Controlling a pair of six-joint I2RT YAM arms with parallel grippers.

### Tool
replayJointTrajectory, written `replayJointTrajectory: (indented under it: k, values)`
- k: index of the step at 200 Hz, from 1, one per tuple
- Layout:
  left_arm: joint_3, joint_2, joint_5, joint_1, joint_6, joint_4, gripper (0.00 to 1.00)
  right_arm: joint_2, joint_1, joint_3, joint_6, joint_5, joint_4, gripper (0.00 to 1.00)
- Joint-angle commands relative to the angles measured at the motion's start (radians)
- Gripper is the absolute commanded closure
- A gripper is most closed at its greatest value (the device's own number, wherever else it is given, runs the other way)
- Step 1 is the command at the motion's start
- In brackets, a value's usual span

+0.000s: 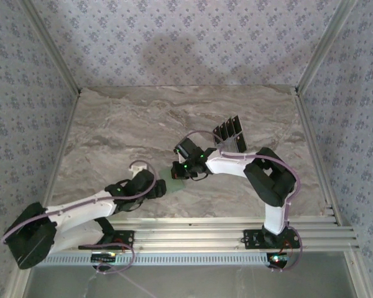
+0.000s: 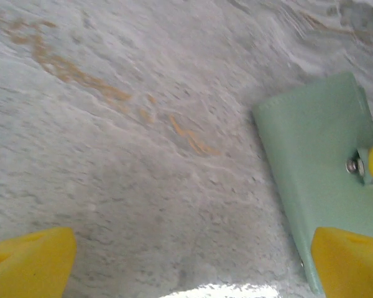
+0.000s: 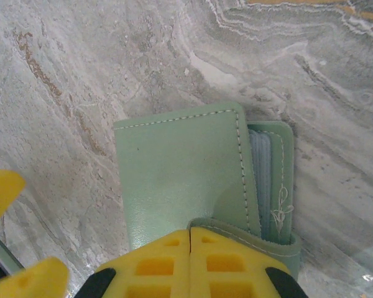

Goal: Put the credit cards into the card holder

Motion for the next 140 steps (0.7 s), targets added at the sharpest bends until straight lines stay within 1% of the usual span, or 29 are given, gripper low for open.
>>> replayJointTrajectory:
  k: [1,43,89,140]
  values:
    - [-0.001,-0.014,-0.013,0.030,-0.015,-0.063,0.03,0.030,0.009,0.016,0.012,-0.004,-0.031,1.00]
    - [0.026,0.020,0.011,0.075,-0.003,-0.091,0.02,0.042,0.013,0.027,0.004,0.003,-0.052,1.00]
    - [0.129,0.137,0.052,0.143,0.050,-0.105,0.01,0.070,0.032,0.059,-0.026,0.030,-0.115,1.00]
    - [0.210,0.223,0.074,0.171,0.080,-0.112,0.01,0.104,0.053,0.071,-0.052,0.070,-0.180,1.00]
